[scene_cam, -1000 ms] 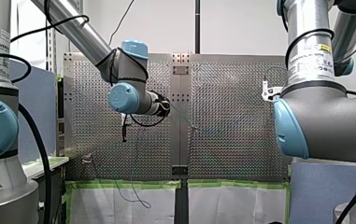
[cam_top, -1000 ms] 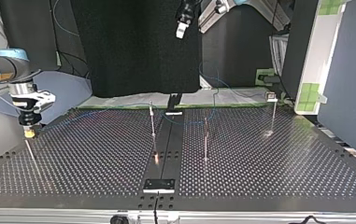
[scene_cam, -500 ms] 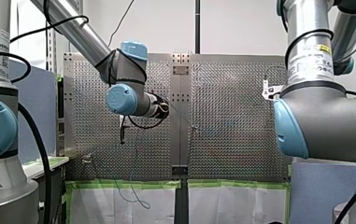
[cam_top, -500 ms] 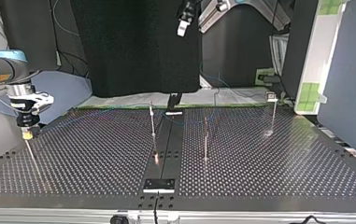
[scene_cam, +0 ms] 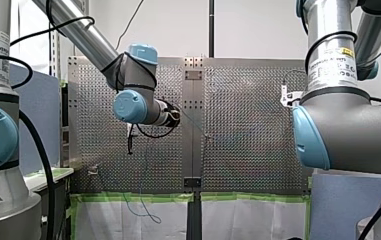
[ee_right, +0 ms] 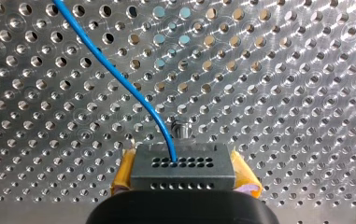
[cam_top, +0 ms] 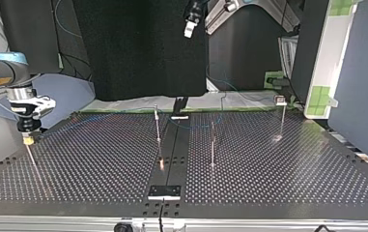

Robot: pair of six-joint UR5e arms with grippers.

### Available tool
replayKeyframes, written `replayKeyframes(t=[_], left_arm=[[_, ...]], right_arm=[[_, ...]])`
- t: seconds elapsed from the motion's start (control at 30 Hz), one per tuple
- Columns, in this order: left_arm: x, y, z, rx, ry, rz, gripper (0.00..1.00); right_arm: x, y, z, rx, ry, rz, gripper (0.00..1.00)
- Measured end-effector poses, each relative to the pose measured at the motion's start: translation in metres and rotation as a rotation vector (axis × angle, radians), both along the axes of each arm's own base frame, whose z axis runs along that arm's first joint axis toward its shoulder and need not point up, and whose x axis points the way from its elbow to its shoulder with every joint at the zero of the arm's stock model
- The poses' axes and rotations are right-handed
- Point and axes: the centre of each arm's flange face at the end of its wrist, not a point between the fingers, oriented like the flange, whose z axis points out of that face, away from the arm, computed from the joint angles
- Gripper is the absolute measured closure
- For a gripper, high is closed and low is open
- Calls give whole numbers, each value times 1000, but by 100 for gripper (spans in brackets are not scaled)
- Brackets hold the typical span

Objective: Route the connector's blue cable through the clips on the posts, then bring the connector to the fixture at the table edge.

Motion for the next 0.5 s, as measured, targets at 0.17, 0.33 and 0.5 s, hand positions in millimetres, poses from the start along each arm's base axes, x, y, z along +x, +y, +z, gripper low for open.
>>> replayKeyframes(t=[0.17,0.33,0.5], left_arm=[[0,0,0,1,0,0,0],[0,0,0,1,0,1,0],[0,0,0,1,0,1,0]], right_arm=[[1,0,-1,-1,-2,1,100],[1,-1,-1,0,-9,2,97],[3,-1,-2,0,-13,3,54]])
